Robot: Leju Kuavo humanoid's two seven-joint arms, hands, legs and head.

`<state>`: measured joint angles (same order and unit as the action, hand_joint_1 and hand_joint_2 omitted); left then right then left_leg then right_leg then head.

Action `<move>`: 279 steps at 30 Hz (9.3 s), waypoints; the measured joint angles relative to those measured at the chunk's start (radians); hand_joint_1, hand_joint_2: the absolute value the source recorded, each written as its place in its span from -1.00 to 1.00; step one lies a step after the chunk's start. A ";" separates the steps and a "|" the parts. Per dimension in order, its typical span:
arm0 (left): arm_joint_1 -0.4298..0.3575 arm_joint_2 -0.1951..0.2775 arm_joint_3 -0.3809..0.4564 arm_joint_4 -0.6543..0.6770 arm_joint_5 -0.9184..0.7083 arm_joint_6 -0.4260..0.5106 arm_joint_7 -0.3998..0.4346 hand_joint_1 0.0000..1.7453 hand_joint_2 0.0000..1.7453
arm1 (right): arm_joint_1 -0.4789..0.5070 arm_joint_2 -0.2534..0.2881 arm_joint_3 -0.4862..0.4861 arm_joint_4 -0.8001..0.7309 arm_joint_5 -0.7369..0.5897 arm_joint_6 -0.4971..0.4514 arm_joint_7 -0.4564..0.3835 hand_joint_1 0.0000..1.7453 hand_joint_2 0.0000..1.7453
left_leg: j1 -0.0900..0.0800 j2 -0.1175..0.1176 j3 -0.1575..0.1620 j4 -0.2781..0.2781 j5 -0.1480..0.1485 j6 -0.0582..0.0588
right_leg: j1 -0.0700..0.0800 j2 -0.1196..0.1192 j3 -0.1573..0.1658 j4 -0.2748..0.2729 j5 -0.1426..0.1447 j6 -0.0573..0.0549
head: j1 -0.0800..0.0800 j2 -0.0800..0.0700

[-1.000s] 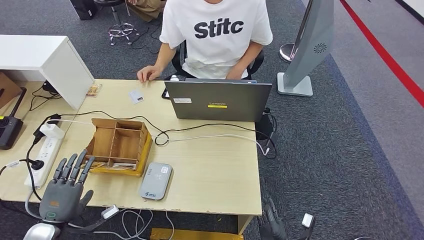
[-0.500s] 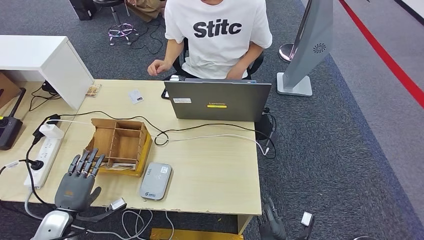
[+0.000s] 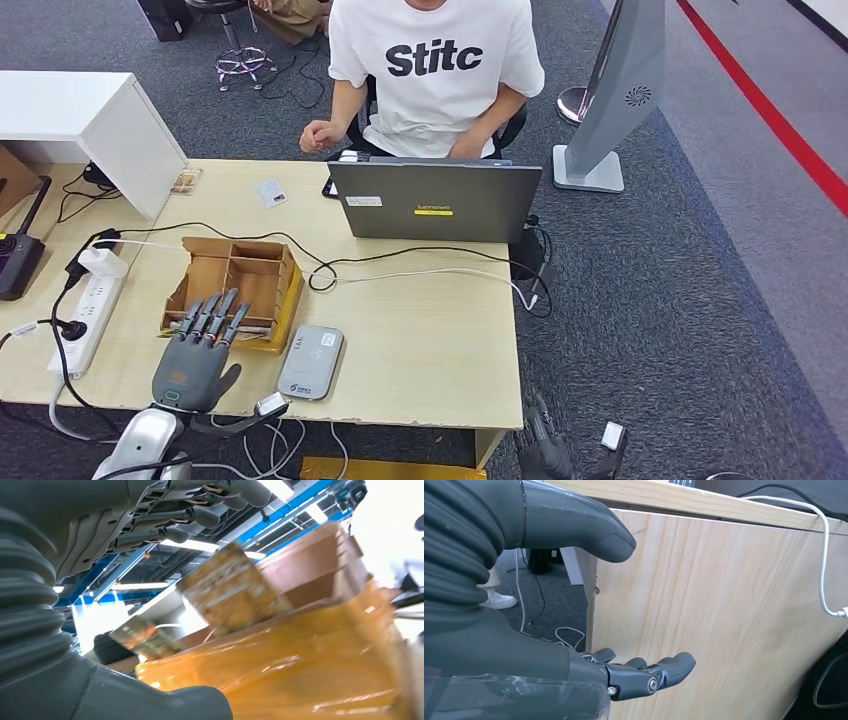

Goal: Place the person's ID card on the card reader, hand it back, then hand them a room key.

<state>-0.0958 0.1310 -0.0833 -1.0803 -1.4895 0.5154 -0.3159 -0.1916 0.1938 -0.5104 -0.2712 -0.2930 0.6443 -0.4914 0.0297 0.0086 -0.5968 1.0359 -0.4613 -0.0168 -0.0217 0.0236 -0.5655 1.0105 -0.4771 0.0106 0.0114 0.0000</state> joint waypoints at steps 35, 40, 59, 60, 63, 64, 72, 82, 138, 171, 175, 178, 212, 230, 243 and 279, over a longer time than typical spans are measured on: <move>-0.007 -0.006 -0.049 -0.004 0.053 0.007 0.018 1.00 1.00 | 0.000 -0.003 0.020 0.000 -0.001 0.002 -0.001 -1.00 1.00 | 0.000 0.002 0.000 0.000 0.000 0.000 | 0.000 0.002 -0.001 0.001 0.000 0.000 | 0.000 0.000; -0.007 0.004 -0.047 -0.004 0.056 0.007 0.018 1.00 1.00 | 0.000 -0.003 0.020 0.000 -0.001 0.002 -0.002 -1.00 1.00 | 0.000 0.002 0.000 0.000 0.000 0.000 | 0.000 0.002 -0.001 0.001 0.000 0.000 | 0.000 0.000; -0.003 0.030 -0.027 -0.003 0.074 -0.004 0.019 0.74 1.00 | 0.001 -0.003 0.020 0.000 -0.005 0.002 -0.005 -1.00 1.00 | 0.000 0.002 -0.001 -0.001 0.001 0.000 | 0.000 0.002 -0.002 0.001 0.000 0.000 | 0.000 0.000; -0.001 0.030 -0.027 -0.003 0.074 -0.007 0.019 0.43 1.00 | 0.001 -0.003 0.020 0.000 -0.006 0.002 -0.005 -1.00 1.00 | 0.000 0.002 -0.001 -0.001 0.001 0.000 | 0.000 0.002 -0.002 0.001 0.000 0.000 | 0.000 0.000; 0.002 0.030 -0.025 -0.003 0.074 -0.012 0.019 -0.47 1.00 | 0.001 -0.003 0.020 0.000 -0.006 0.003 -0.006 -1.00 1.00 | 0.000 0.002 -0.001 -0.001 0.001 0.000 | 0.000 0.002 -0.002 0.001 0.000 0.000 | 0.000 0.000; 0.003 0.030 -0.025 -0.004 0.074 -0.013 0.019 -0.66 1.00 | 0.001 -0.003 0.020 0.000 -0.006 0.003 -0.006 -1.00 1.00 | 0.000 0.002 -0.001 -0.001 0.001 0.000 | 0.000 0.002 -0.002 0.001 0.000 0.000 | 0.000 0.000; 0.005 0.029 -0.025 -0.010 0.070 -0.022 0.026 -1.00 1.00 | 0.001 -0.003 0.020 0.000 -0.006 0.002 -0.008 -1.00 1.00 | 0.000 0.002 -0.001 -0.001 0.001 0.000 | 0.000 0.002 -0.002 0.001 0.000 0.000 | 0.000 0.000; 0.005 0.029 -0.017 -0.011 0.057 -0.021 0.035 -1.00 1.00 | 0.001 -0.003 0.020 0.000 -0.006 0.002 -0.008 -1.00 1.00 | 0.000 0.002 -0.001 -0.001 0.001 0.000 | 0.000 0.002 -0.002 0.001 0.000 0.000 | 0.000 0.000; -0.013 0.145 0.171 0.099 0.093 0.000 0.003 1.00 1.00 | 0.001 -0.003 0.020 0.000 -0.006 0.005 -0.014 -1.00 1.00 | 0.001 0.002 -0.001 -0.002 0.002 -0.002 | 0.000 0.002 -0.003 0.001 0.000 0.000 | 0.000 0.000; -0.014 0.129 0.174 0.099 0.096 0.046 -0.001 -1.00 1.00 | 0.001 -0.003 0.020 0.000 -0.006 0.005 -0.012 -1.00 1.00 | 0.001 0.002 -0.001 -0.002 0.002 -0.002 | 0.000 0.002 -0.003 0.001 0.000 0.000 | 0.000 0.000; -0.014 0.128 0.175 0.099 0.095 0.046 -0.001 -1.00 1.00 | 0.001 -0.003 0.020 0.000 -0.006 0.005 -0.012 -1.00 1.00 | 0.001 0.002 -0.001 -0.002 0.002 -0.002 | 0.000 0.002 -0.003 0.001 0.000 0.000 | 0.000 0.000; -0.014 0.126 0.175 0.099 0.094 0.046 0.000 -1.00 1.00 | 0.001 -0.003 0.020 0.000 -0.006 0.004 -0.012 -1.00 1.00 | 0.001 0.002 -0.001 -0.002 0.002 -0.002 | 0.000 0.002 -0.003 0.001 0.000 0.000 | 0.000 0.000; -0.016 0.092 0.174 0.095 0.111 0.028 -0.032 -1.00 1.00 | 0.001 -0.003 0.021 0.000 -0.006 0.003 -0.008 -1.00 1.00 | 0.001 0.002 -0.001 -0.002 0.002 -0.002 | 0.000 0.002 -0.003 0.001 0.000 0.000 | 0.000 0.000; -0.015 0.092 0.174 0.090 0.109 0.021 -0.030 1.00 1.00 | 0.001 -0.003 0.021 0.000 -0.006 0.004 -0.008 -1.00 1.00 | 0.001 0.002 -0.001 -0.002 0.002 -0.002 | 0.000 0.002 -0.003 0.001 0.000 -0.001 | 0.000 0.000; -0.016 0.092 0.174 0.080 0.110 0.009 -0.026 1.00 1.00 | 0.001 -0.003 0.021 0.000 -0.007 0.004 -0.008 -1.00 1.00 | 0.001 0.002 -0.001 -0.002 0.002 -0.002 | 0.000 0.002 -0.003 0.001 0.000 -0.001 | 0.000 0.000; -0.269 0.143 0.174 -0.059 0.169 -0.066 0.043 1.00 1.00 | -0.012 -0.002 0.044 0.000 0.002 -0.026 0.015 -1.00 1.00 | 0.003 0.005 -0.001 -0.002 0.006 -0.006 | 0.003 0.005 -0.006 0.001 0.006 -0.006 | 0.000 0.000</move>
<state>-0.3653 0.2739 0.0908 -1.1397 -1.3208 0.4492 -0.2726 -0.2036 0.1915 -0.4663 -0.2712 -0.2906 0.6180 -0.4762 0.0331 0.0136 -0.5981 1.0341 -0.4554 -0.0230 -0.0186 0.0286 -0.5711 1.0118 -0.4712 0.0050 0.0114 0.0000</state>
